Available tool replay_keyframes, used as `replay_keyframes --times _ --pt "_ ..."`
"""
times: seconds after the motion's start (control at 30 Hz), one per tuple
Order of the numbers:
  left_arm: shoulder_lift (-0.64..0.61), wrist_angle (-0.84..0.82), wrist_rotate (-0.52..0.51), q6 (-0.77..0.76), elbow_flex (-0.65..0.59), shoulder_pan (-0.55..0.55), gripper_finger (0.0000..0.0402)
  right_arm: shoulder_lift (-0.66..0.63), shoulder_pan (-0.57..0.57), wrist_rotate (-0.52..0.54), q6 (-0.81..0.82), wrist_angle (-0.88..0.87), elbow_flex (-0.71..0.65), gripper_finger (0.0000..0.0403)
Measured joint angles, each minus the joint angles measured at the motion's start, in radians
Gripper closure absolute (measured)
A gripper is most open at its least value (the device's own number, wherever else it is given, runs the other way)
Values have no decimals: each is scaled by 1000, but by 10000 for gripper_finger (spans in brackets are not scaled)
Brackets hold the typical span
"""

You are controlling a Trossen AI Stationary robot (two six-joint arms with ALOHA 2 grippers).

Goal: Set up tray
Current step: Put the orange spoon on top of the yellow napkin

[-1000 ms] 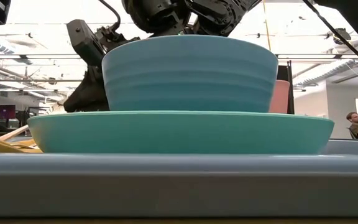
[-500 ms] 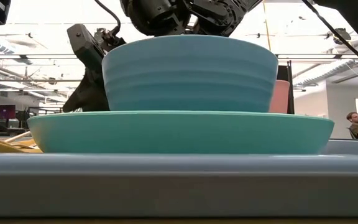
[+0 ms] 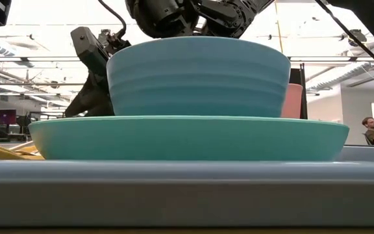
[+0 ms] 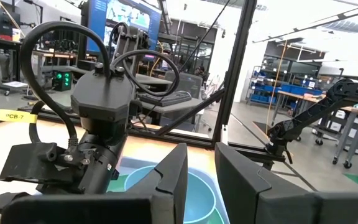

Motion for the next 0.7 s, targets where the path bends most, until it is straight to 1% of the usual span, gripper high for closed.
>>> replay_keyframes --times 0.27,0.57,0.7 --pt "0 0 0 -3 0 0 316 0 0 0 8 0 0 280" --pt "0 0 0 -3 0 0 316 -1 0 16 18 1 1 254" --pt "0 0 0 -3 0 0 316 -1 0 30 -17 24 1 243"
